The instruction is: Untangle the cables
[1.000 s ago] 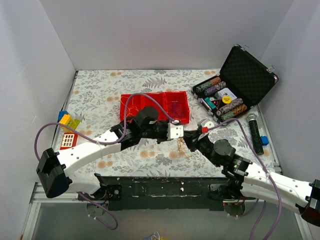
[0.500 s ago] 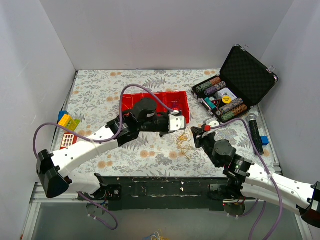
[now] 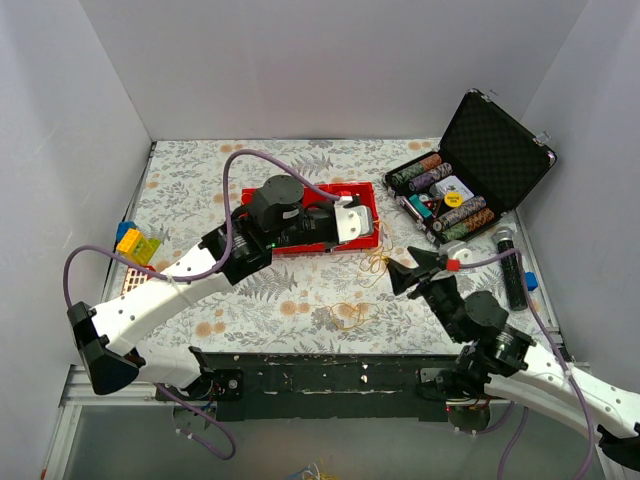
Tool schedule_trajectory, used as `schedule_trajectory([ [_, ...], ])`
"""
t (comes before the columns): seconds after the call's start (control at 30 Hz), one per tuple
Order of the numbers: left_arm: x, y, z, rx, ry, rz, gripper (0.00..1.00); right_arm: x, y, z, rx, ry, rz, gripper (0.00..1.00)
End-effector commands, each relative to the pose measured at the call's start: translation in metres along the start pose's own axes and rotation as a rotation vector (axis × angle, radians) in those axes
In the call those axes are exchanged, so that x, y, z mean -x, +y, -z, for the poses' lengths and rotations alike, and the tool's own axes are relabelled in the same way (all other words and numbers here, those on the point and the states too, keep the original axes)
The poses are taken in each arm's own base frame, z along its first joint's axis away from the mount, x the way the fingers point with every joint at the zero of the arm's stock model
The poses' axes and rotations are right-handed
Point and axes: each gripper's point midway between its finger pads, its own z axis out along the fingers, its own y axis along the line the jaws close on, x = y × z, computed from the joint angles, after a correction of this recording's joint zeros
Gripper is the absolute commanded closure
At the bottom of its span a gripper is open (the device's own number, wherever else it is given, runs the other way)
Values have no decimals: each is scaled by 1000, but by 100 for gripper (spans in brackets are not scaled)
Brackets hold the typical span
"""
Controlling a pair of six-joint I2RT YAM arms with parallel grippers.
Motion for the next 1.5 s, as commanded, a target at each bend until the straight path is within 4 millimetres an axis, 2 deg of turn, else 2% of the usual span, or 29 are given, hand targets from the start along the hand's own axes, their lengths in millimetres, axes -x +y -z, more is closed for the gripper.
schedule_trajectory([
  [0.0,3,4,8,31,5,-33,98,67,11,12,91,-203,-86,31],
  [0.03,2,4,9,36,8,-36,98,80,12,15,99,-220,-103,31],
  [0.13,-5,1,11,30,17,-63,98,97,22,20,162,-239,-103,29],
  [0.3,-10,-4,11,21,21,-60,98,106,46,17,277,-245,-66,27],
  [0.43,-3,-8,10,6,2,-46,98,103,56,4,290,-242,-32,25],
  [0.53,9,-7,13,4,-25,-31,97,94,54,-10,247,-222,11,26],
  [0.6,20,-4,15,13,-48,-10,98,87,56,-16,244,-213,18,30],
  [0.67,34,3,19,36,-76,8,97,71,55,-21,227,-186,27,38],
  [0.73,46,16,25,100,-103,18,98,51,53,-23,213,-147,23,44],
  [0.8,62,38,34,215,-152,24,100,28,51,-22,208,-105,-6,47],
  [0.93,91,91,59,504,-248,-31,100,-11,48,-16,206,-46,-67,46],
  [1.07,102,134,91,766,-284,-97,100,-42,45,-10,199,15,-100,42],
  [1.2,88,167,122,944,-286,-70,100,-59,42,-7,187,57,-117,34],
  [1.33,54,212,159,1131,-244,12,100,-61,41,-5,186,63,-124,23],
  [1.4,42,224,170,1163,-224,30,100,-61,41,-5,186,64,-123,21],
  [1.47,27,227,171,1158,-190,30,100,-60,39,-5,178,62,-124,21],
])
